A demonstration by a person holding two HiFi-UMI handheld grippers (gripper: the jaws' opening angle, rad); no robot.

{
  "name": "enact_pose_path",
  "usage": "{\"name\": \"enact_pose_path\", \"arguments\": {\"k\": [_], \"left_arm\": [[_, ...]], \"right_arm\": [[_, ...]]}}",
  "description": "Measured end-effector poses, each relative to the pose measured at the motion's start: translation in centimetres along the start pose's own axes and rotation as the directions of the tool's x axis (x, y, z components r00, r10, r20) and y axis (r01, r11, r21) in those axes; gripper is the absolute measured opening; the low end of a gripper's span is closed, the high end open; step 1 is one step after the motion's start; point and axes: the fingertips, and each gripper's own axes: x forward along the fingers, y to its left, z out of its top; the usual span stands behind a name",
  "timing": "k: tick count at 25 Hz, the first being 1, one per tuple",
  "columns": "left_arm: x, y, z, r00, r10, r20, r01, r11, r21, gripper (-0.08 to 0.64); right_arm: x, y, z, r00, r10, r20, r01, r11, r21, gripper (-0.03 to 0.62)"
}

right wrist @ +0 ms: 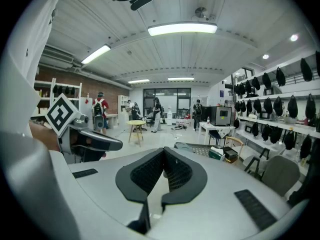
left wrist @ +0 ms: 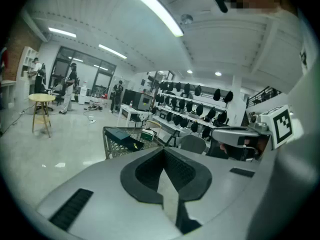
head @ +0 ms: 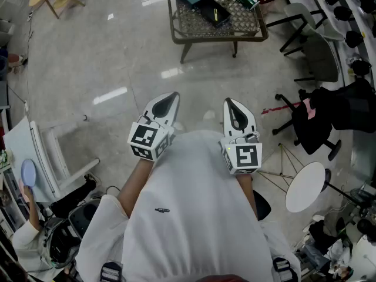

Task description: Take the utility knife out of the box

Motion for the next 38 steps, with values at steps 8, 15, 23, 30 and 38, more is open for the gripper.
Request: {"name": "enact_pose_path", "arguments": {"k": [8,15,23,30,38], "left_arm": [[0.0,-5.2,1.7,0.999,0.001,0.048,-0.002,0.999,0.034,0.002],[0.3,-7.1,1.4,0.999,0.033,0.043,-0.034,0.999,0.035,0.001],[1.5,-9.3,0.8,0.998,0.069,0.007,-0.069,0.997,0.041,0.002],[3.1,-12.3,-0.5,0.997,0.072,-0.007,-0.072,0.996,0.052,0.002],[5.2,-12.6,-0.2,0.998,0.049,-0.034,-0.047,0.997,0.059,0.0]], "right_arm": [[-3.2,-2.2,0.2,1.0,-0.013,0.023,0.013,0.999,0.03,-0.003],[-3.5,-4.2,-1.1,0.999,-0.021,0.043,0.018,0.997,0.075,-0.003],[-4.9,-6.4,-2.9,0.999,0.01,0.039,-0.014,0.996,0.094,-0.002],[-6.9,-10.0,-4.0,0.998,-0.002,0.066,-0.004,0.996,0.094,-0.002],[-6.1,-10.4,-5.3,0.999,0.007,0.049,-0.013,0.991,0.131,-0.003]]}}
